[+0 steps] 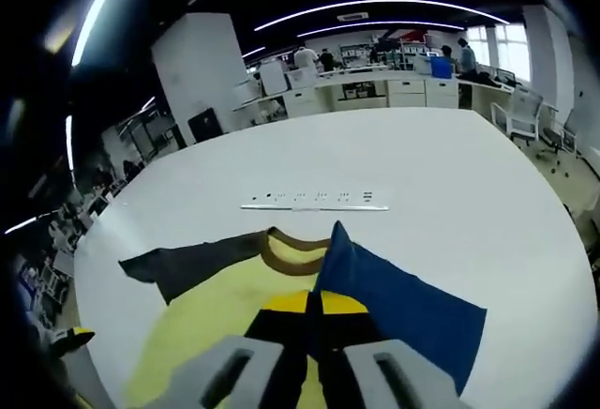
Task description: Fold the garment on the visible template until the final outline fits inside the template.
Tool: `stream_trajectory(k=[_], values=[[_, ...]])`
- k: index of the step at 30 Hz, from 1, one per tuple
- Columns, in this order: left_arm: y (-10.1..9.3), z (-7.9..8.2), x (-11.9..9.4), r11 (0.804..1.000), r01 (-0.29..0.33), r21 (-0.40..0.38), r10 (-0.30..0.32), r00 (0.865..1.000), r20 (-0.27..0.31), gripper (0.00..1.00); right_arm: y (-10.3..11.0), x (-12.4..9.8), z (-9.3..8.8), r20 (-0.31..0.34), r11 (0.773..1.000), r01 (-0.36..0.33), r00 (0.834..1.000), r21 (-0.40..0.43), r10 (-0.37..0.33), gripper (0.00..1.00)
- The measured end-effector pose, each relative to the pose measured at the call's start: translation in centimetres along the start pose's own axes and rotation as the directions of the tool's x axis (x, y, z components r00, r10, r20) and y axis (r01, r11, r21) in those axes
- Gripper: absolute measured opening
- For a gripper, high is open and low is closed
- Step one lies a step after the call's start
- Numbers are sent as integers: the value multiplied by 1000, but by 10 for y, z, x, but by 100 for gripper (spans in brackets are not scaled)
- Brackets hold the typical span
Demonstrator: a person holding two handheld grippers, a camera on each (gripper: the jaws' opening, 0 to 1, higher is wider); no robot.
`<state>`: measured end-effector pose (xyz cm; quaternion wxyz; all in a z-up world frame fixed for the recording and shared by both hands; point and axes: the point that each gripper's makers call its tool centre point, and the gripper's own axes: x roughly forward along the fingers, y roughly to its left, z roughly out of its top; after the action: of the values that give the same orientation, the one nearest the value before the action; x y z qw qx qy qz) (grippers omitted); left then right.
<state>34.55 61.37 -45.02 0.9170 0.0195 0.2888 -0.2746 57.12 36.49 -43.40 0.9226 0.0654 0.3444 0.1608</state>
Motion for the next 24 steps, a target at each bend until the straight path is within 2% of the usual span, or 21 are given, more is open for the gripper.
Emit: stream_trajectory(k=[7,15,24], values=[[0,-1,1,1000,4,0,-4,1000,-2,99,23,10,-2,-16,998,-22,1000,-51,21,0],[1,-7,0,1000,0,-3,0,1000,-16,99,44,20,3,-19,992,-53,999,-117,51,0],[0,-7,1,1000,-2,-6,2,1000,-13,99,71,25,7,-13,981,-95,996,-167,94,0]])
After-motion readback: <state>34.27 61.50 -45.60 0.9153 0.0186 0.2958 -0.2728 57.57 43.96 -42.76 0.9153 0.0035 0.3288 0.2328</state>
